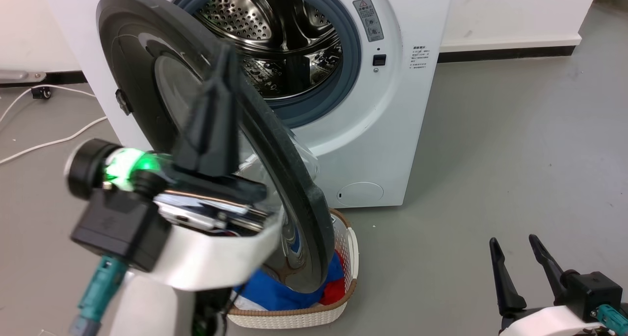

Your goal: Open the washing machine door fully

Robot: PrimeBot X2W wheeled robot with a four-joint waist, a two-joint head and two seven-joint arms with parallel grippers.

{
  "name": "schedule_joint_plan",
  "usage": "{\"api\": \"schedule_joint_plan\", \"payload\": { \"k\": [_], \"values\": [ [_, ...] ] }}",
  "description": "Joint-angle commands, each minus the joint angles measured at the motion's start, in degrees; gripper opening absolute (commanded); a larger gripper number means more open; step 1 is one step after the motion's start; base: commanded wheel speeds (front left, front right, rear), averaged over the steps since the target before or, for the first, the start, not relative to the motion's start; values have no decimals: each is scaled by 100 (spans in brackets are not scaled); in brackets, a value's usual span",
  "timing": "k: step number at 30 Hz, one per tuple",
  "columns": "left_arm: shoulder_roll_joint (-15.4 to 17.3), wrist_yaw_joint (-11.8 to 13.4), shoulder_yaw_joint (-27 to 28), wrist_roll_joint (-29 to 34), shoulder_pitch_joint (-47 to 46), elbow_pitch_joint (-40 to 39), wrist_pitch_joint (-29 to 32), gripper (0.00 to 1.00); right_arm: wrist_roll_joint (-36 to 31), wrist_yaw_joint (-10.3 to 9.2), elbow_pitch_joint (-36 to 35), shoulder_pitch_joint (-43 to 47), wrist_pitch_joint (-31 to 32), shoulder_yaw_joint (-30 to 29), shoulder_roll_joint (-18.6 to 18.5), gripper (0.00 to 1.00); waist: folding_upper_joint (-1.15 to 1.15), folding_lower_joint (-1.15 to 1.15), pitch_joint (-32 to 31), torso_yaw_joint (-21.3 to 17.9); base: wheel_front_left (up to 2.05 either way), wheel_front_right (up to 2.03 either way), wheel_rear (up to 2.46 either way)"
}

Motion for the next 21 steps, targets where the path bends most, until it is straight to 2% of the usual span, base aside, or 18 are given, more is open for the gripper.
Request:
{"api": "schedule_joint_plan", "payload": {
  "k": [1,6,7,12,17,21],
  "values": [
    [-9,-57,-188,-61,-71,-78,93,0,-16,-1,10,33,-7,-13,27,100,0,0,5,0,0,0,0],
    [-35,-185,-1012,-330,142,-86,507,0,-22,-1,13,78,9,-46,29,100,0,0,1,8,0,0,0],
    [-35,-185,-1012,-330,142,-86,507,0,-22,-1,13,78,9,-46,29,100,0,0,1,8,0,0,0],
    [-48,-256,-1760,-699,472,329,963,0,-37,-1,14,78,48,-27,30,100,0,0,0,13,0,0,0],
    [-53,-214,-2210,-911,823,1002,1287,0,-48,-1,34,40,73,-24,30,100,0,0,19,-3,0,0,0],
    [-56,-94,-2305,-935,977,1609,1240,0,-26,-1,58,-9,102,0,30,100,0,0,59,-22,0,0,0]
  ]
}}
